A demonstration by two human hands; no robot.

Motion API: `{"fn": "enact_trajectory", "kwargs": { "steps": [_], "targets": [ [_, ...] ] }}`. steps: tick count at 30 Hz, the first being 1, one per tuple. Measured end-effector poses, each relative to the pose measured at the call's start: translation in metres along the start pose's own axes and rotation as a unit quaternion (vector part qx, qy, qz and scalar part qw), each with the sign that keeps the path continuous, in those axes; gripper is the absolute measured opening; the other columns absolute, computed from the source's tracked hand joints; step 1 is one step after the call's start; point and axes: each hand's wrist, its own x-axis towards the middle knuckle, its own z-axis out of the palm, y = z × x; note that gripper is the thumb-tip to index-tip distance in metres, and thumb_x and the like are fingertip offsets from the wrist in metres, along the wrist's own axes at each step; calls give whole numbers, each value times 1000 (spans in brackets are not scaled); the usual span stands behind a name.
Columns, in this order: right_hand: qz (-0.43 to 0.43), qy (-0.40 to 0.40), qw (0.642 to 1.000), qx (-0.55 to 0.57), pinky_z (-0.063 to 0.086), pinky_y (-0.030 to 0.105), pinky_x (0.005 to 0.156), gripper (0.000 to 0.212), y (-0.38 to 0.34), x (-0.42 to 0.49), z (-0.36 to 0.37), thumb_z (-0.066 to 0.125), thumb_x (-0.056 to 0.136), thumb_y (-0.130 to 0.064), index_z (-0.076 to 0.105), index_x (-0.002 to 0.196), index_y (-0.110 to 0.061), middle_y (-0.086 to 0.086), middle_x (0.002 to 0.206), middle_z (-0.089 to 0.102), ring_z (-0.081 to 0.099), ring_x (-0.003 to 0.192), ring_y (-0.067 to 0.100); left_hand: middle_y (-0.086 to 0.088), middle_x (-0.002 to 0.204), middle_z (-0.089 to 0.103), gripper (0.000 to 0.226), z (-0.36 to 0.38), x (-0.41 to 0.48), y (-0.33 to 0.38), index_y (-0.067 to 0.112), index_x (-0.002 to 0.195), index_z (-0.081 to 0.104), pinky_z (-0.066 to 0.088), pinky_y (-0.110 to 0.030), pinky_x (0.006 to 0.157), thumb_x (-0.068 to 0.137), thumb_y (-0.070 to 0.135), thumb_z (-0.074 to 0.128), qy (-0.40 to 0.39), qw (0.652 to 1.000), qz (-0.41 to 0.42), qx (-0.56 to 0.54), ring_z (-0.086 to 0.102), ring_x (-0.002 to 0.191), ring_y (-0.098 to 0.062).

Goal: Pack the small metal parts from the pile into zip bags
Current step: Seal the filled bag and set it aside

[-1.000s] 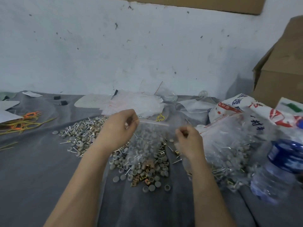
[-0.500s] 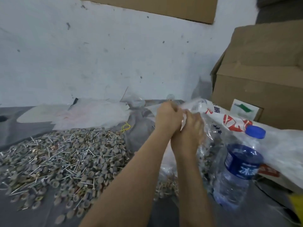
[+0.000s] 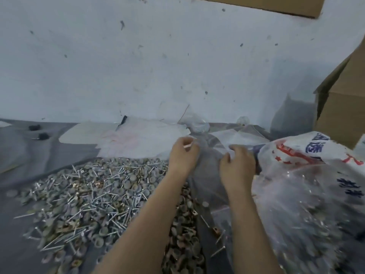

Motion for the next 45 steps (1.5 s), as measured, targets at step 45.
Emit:
{"fn": "enact_trajectory", "kwargs": {
  "steps": [45],
  "targets": [
    [-194,-307,890,274,38,26,105,34,-105,-221,52,61,91,-30,63,121,-13,-1,135,48,45,126,13,-16,69,61,23,-193,-156,-90,7,78,61,42,-33,53,96,11,48,198,937,-157,-241,57,59,-26]
  ]
}}
